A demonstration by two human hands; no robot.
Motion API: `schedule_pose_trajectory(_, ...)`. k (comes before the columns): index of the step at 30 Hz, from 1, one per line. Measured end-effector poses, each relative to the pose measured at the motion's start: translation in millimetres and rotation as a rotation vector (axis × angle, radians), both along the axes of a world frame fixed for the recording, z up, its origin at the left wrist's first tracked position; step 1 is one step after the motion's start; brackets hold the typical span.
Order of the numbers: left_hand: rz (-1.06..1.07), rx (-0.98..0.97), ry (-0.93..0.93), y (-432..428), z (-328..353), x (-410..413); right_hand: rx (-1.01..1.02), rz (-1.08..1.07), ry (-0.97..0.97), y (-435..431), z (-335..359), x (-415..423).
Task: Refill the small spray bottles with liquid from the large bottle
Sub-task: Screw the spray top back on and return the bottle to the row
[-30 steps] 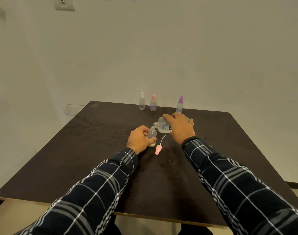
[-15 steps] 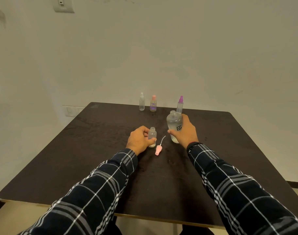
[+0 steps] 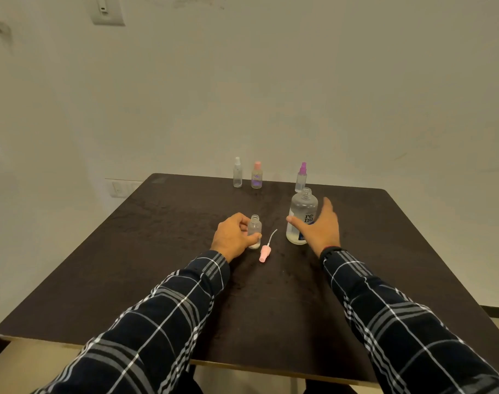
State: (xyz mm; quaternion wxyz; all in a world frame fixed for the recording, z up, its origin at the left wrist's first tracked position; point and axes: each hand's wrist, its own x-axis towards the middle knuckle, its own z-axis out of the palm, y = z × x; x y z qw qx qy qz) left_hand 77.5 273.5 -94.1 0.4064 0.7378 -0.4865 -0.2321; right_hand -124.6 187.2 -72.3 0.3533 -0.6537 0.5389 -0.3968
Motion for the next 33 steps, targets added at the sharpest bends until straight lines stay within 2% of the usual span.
schedule_pose_trajectory(2,-0.004,-0.004,0.009,-0.4,0.5,-0.3,-0.168,-0.204,0.019,14.3,-0.5,-3.4)
schedule_pose_trajectory(4,-0.004,-0.010,0.007,0.1,0.8,-1.0,-0.454,-0.280,0.110,29.8,-3.4,-4.8)
schedule_pose_trajectory(6,-0.002,-0.010,-0.002,0.4,0.2,-0.3,-0.618,-0.083,0.287,41.3,-4.5,-1.9)
schedule_pose_trajectory(9,-0.003,-0.019,-0.004,0.8,0.4,-0.8,-0.538,0.435,0.668,48.9,-8.7,12.4)
schedule_pose_trajectory(10,-0.003,-0.021,-0.008,0.9,1.2,-1.2,-0.501,0.532,0.756,49.1,-11.3,17.1)
schedule_pose_trajectory(12,-0.003,-0.018,-0.010,0.3,0.9,-0.8,-0.441,0.554,0.810,50.7,-16.4,23.5)
schedule_pose_trajectory(20,0.001,-0.029,-0.014,-1.0,-2.5,0.8,-0.328,0.441,0.803,50.5,-18.0,39.6)
schedule_pose_trajectory(25,0.012,-0.020,-0.040,-2.0,-2.1,-0.4,-0.303,0.201,0.519,48.2,-2.2,36.8)
schedule_pose_trajectory(30,0.103,-0.027,-0.068,-2.8,-3.8,-3.1,-0.498,0.211,0.282,47.6,14.3,38.6)
schedule_pose_trajectory(33,0.129,-0.018,-0.052,-2.5,-2.5,-2.6,-0.668,0.192,0.202,43.0,19.6,37.6)
